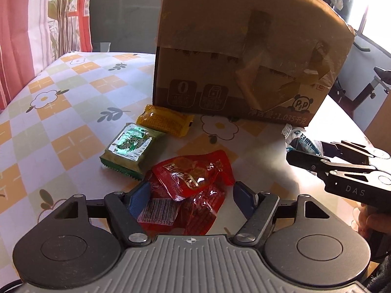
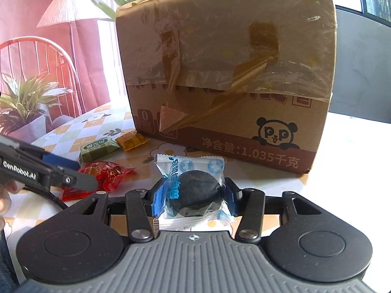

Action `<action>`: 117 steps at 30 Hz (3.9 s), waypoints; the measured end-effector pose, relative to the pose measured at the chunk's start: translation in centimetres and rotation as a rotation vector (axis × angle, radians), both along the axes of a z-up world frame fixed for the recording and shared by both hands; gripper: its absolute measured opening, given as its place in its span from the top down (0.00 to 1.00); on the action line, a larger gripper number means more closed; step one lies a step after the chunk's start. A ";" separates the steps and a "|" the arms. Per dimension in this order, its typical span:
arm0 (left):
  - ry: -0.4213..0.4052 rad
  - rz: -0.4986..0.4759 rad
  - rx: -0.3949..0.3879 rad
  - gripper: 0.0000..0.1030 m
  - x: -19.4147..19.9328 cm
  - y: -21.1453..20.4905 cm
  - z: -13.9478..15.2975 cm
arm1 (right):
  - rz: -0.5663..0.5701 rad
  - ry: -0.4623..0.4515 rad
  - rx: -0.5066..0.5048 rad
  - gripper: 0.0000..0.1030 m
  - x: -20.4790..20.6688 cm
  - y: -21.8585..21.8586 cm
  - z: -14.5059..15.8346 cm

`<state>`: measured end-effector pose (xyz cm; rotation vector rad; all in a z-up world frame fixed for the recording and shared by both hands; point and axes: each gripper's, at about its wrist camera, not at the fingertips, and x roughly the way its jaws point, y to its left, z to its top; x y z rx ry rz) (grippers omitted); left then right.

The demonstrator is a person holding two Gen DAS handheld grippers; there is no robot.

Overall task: Organize snacks
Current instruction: 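Grasp the red candy bag with the left tool while the right tool holds the black candy, then carry both candies over the box and open both tools to drop them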

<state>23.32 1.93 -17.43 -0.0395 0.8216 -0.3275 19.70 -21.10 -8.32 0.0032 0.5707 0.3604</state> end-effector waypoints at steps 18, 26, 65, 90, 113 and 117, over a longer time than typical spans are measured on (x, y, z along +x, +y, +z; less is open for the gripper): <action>-0.035 -0.176 -0.093 0.26 0.6 -0.9 1.2 | 0.005 0.010 -0.001 0.51 0.0 0.0 0.1; 0.013 -0.226 -0.074 0.26 5.3 -0.7 1.5 | -0.001 0.020 0.007 0.51 0.3 -0.2 -0.1; 0.065 -0.368 -0.101 0.25 3.7 -2.7 3.5 | -0.071 -0.017 0.022 0.51 -1.1 -1.2 1.3; 0.018 -0.351 0.061 0.33 7.1 -5.2 3.7 | -0.170 0.092 0.036 0.51 -2.2 -5.3 0.7; 0.043 -0.388 0.196 0.49 7.2 -8.4 -0.2 | -0.147 0.088 0.043 0.51 -2.1 -5.3 0.5; 0.037 -0.378 0.199 0.50 6.6 -8.1 0.2 | -0.149 0.082 0.044 0.51 -2.2 -5.3 0.6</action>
